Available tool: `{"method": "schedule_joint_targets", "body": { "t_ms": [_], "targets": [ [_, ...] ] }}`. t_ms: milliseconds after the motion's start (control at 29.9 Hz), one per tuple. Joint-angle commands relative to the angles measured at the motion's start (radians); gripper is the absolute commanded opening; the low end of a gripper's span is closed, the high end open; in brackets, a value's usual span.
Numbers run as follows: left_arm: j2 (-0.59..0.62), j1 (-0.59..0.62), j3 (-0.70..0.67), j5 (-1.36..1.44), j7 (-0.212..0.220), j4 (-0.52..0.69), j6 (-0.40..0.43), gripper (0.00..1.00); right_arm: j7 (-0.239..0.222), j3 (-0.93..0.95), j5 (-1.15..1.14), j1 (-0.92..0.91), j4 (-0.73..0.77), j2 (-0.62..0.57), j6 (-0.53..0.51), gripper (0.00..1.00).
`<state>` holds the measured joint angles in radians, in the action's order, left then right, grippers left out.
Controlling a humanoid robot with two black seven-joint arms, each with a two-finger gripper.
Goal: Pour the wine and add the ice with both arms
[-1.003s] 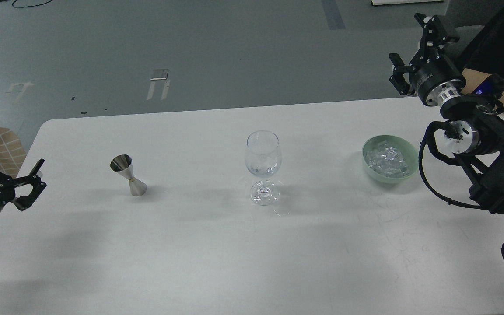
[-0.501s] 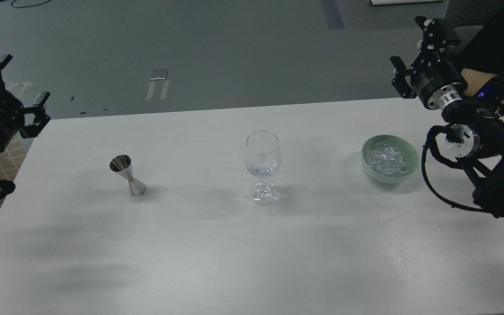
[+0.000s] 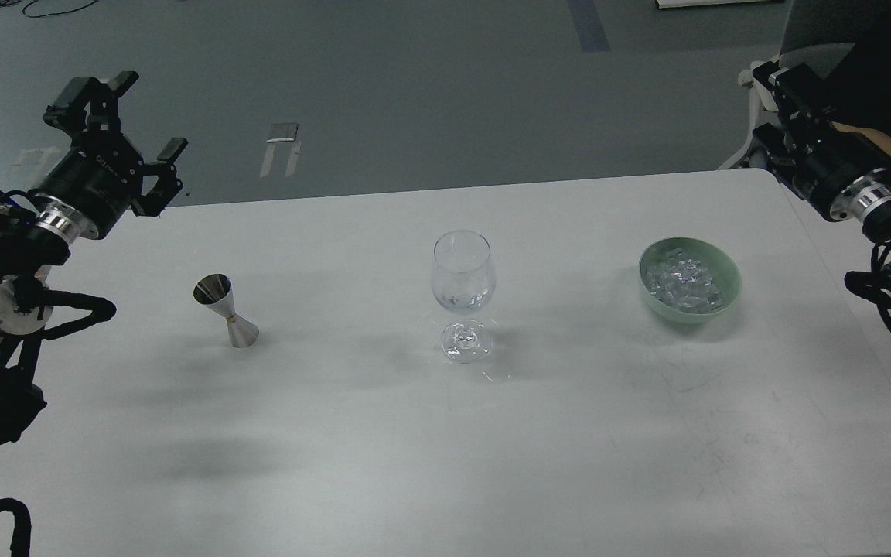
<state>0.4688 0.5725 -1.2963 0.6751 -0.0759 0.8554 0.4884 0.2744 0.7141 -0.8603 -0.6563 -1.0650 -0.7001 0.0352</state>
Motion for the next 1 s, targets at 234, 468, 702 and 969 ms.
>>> {"method": "schedule_joint_targets", "body": {
  "t_ms": [234,468,702,969],
  "targets": [
    [-0.053,0.001,0.002,0.004,0.004,0.001,0.000,0.98,0.008,-0.030,-0.530,0.144,-0.187,-0.190,0.138,1.00],
    [-0.058,0.001,0.002,0.024,0.004,0.002,0.000,0.98,0.011,-0.032,-0.839,0.202,-0.174,-0.183,0.226,1.00],
    [-0.071,-0.003,0.003,0.024,0.005,0.002,0.000,0.98,0.022,-0.035,-0.893,0.234,-0.125,-0.121,0.213,1.00],
    [-0.071,-0.003,0.003,0.024,0.008,0.002,0.000,0.98,0.039,-0.036,-0.890,0.216,-0.061,-0.062,0.056,1.00]
  ]
}}
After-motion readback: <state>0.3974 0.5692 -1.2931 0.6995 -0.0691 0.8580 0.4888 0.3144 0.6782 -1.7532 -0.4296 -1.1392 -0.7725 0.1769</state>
